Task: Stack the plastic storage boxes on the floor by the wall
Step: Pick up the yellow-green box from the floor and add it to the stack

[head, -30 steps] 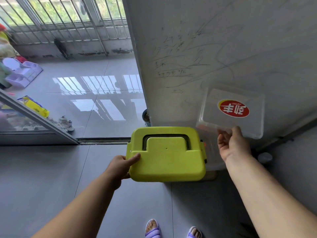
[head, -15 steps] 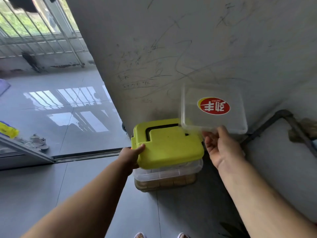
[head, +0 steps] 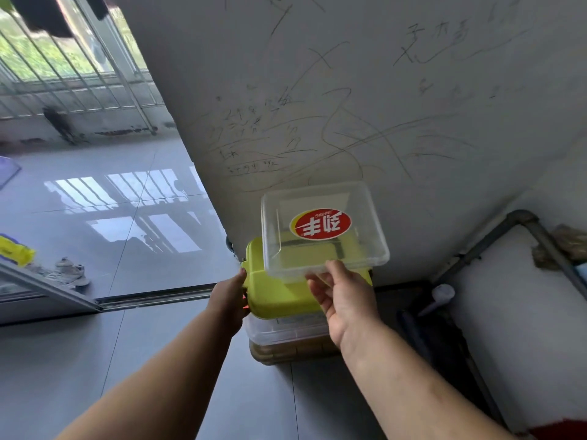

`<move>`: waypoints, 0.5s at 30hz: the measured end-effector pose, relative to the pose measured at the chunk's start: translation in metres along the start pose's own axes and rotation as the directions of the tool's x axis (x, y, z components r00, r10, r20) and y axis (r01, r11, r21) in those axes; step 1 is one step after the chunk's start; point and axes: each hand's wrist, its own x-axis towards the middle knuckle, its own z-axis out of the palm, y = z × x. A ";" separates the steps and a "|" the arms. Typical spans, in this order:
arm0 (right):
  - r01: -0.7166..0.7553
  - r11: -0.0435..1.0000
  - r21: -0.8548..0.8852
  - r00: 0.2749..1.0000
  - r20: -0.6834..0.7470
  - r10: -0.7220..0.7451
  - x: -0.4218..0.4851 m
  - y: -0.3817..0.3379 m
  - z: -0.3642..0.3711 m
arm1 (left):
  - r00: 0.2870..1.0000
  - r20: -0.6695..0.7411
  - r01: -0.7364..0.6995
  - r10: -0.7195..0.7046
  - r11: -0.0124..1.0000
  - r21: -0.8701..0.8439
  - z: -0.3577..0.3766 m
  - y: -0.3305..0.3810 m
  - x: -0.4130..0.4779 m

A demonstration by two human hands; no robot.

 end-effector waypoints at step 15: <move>0.229 0.881 -0.414 0.909 -0.233 -0.346 0.003 -0.019 -0.025 | 0.955 0.170 -0.257 0.242 0.964 0.067 -0.012 0.039 -0.039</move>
